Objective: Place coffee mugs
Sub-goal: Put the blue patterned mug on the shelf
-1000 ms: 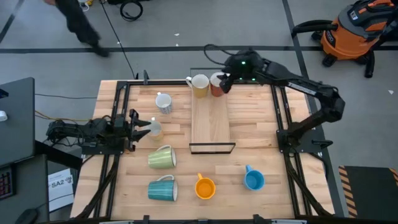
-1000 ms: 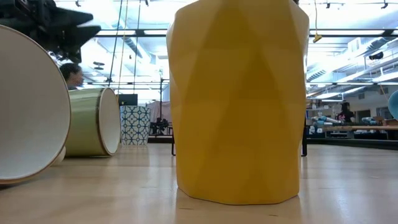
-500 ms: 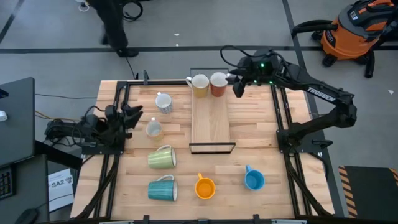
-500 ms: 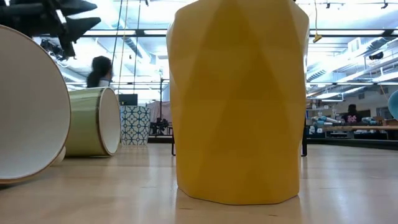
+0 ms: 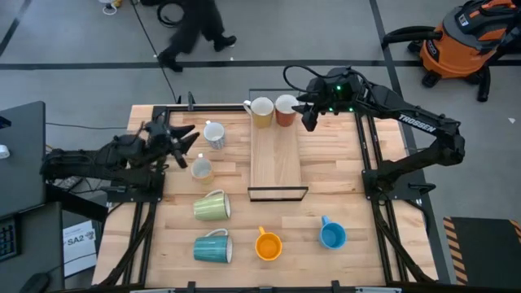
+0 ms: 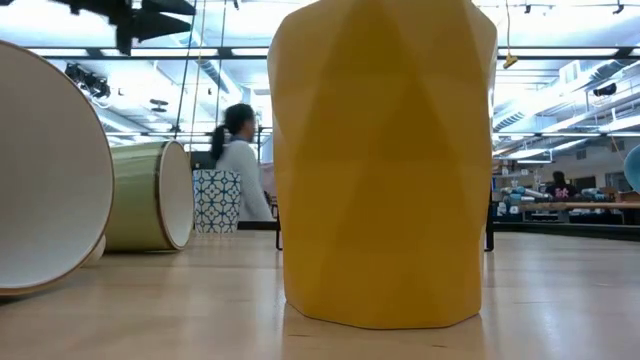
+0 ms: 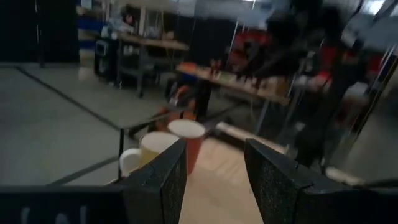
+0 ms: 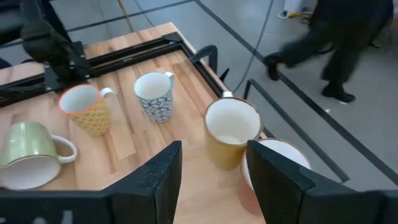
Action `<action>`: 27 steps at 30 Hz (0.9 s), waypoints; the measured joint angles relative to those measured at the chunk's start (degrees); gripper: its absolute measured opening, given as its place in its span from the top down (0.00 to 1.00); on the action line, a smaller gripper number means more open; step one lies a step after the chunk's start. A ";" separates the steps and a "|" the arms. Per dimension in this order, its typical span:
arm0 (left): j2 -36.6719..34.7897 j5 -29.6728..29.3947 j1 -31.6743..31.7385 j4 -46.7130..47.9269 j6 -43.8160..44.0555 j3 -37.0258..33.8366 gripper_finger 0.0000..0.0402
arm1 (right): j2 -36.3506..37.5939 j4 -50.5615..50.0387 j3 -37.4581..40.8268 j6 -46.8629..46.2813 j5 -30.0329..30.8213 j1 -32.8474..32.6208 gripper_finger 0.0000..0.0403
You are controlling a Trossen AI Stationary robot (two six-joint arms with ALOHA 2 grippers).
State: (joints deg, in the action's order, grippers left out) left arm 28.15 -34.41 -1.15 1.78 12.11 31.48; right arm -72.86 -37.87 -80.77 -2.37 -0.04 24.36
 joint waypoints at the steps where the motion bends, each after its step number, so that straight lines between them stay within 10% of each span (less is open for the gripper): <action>1: 1.59 1.92 1.35 2.31 0.06 2.08 0.59 | 0.00 0.00 0.00 0.01 -0.71 0.00 0.54; 15: 25.50 39.06 24.13 17.34 0.63 22.30 0.59 | 0.00 0.02 0.00 0.01 -1.79 0.00 0.54; 27: 41.13 42.40 29.90 34.44 0.71 29.22 0.59 | -0.02 0.00 0.00 0.98 -2.72 -0.63 0.54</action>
State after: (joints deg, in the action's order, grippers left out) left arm 69.28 7.99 28.76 36.22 12.82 60.69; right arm -72.88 -37.86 -80.77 -1.38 -2.76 23.73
